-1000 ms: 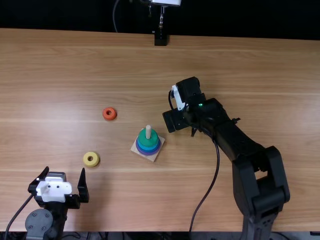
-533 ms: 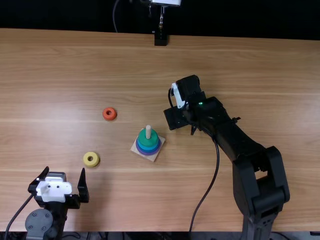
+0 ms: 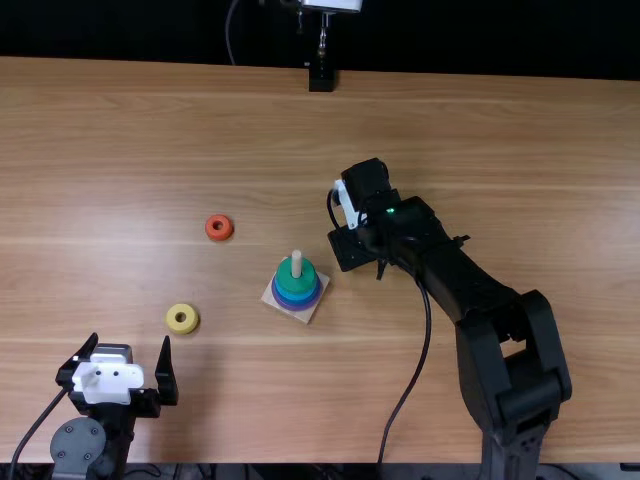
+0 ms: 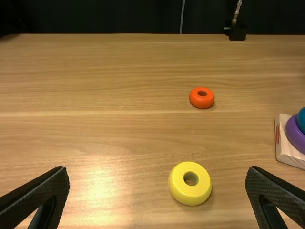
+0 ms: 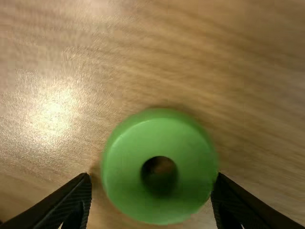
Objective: Build the Hanoi tower: stack the rings onto the peg from bottom to top in this color order: purple, dark blue, light blue, dark green, light green, yellow, orange.
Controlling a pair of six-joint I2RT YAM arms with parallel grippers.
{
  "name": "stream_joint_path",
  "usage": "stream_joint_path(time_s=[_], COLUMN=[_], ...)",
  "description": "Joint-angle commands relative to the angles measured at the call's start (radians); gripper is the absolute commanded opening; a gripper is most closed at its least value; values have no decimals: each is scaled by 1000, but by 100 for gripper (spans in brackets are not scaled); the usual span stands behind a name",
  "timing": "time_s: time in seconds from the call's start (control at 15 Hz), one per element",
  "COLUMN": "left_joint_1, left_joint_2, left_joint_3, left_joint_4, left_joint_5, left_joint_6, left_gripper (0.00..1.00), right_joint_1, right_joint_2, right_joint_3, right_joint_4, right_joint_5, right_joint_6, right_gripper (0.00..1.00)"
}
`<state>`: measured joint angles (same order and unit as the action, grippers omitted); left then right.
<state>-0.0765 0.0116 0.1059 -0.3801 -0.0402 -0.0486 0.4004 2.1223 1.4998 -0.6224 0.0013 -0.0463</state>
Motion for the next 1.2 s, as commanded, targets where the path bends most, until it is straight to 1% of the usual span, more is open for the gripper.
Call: stream_joint_path(time_s=[0.0,0.07,0.13,0.27,0.33,0.4,0.6,0.67,0.73,0.8,0.87,1.0,1.13], left_joint_1=[11,11,11,11,11,11,11,11,11,11,11,11,11], left_joint_2=[-12,-12,-12,-12,-12,-12,-12,-12,-12,-12,-12,-12,-12], left_joint_3=[-106,-106,-106,-106,-106,-106,-106,-106,-106,-106,-106,-106,-106], left_joint_4=[-84,-84,-84,-84,-84,-84,-86,-84,-84,-84,-84,-84,-84], left_joint_5=[9,9,9,9,9,9,9,9,9,9,9,9,9], left_joint_6=[16,16,16,16,16,16,16,16,16,16,16,16,16], left_gripper=[100,100,100,100,100,100,100,100,100,100,100,100,100], right_joint_1=[12,12,12,12,11,11,14,15,15,17,26,29,31], right_joint_2=[21,21,21,21,21,21,22,22,22,22,22,25,44], right_joint_3=[28,31,31,43,46,48,80,82,82,82,80,80,80], right_joint_4=[-1,-1,5,8,6,5,-6,-5,-5,-5,-6,-6,-6], right_joint_5=[13,12,13,17,17,19,17,15,13,13,13,15,13], right_joint_6=[6,6,6,6,6,6,8,8,8,6,6,8,6], right_gripper=[57,57,62,82,98,100,100,99,77,63,53,54,53])
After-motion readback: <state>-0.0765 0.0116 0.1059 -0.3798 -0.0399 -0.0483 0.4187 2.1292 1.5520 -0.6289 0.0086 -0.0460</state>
